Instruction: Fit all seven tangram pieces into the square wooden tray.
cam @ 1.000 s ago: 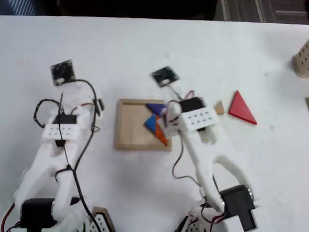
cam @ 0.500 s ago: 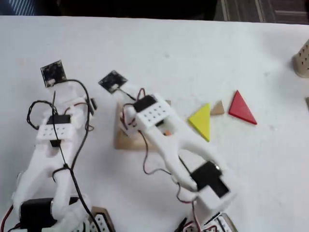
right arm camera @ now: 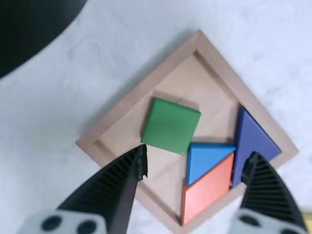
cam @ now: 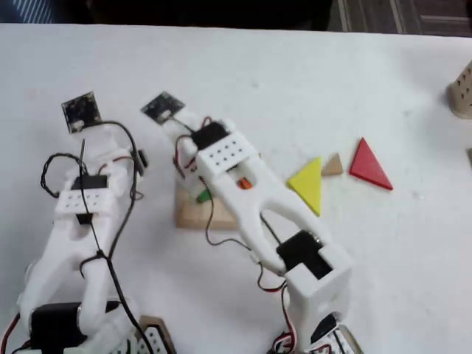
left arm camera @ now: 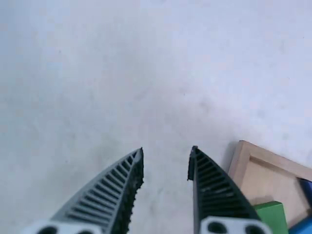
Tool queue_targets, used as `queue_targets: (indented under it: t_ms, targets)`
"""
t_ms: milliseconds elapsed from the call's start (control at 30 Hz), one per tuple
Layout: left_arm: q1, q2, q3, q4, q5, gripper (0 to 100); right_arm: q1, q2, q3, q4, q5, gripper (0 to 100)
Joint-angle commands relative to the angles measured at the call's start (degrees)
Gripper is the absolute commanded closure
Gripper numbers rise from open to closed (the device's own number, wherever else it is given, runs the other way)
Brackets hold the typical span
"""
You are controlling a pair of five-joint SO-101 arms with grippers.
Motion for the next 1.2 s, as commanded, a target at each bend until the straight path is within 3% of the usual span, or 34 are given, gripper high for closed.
queue_targets:
  t_ms: [0,233,400,467,600,767,933,1167]
  targets:
    - [-0.1,-2.6,-0.3,-1.1,0.3,84,6.6,-3.3,-4.9,7.8,-0.4,73.8]
    - [6.4,-3.1,2.3,-1.1,0.3,84,15.9,-13.4,12.1,2.6,0.1,84.4]
    - [9.6,-3.2,3.1,-1.1,0.2,99,20.6,-22.7,27.8,-5.4,-0.4,91.6]
    - [11.4,-3.2,3.3,-0.3,-0.1,96,22.6,-26.1,32.4,-7.9,-0.4,93.3]
    - [16.7,-4.4,3.8,2.5,-6.0,98,26.4,-29.2,39.6,-12.8,-0.4,93.6]
    - [28.4,-10.7,7.3,7.6,-10.9,98,30.3,-27.9,41.0,-14.2,-0.4,93.6]
    - [38.4,-14.7,11.3,7.6,-10.7,98,32.9,-27.5,40.9,-14.3,-0.4,93.6]
    - [40.1,-4.2,4.9,7.5,-10.6,98,34.1,-27.5,40.9,-14.1,-0.4,93.6]
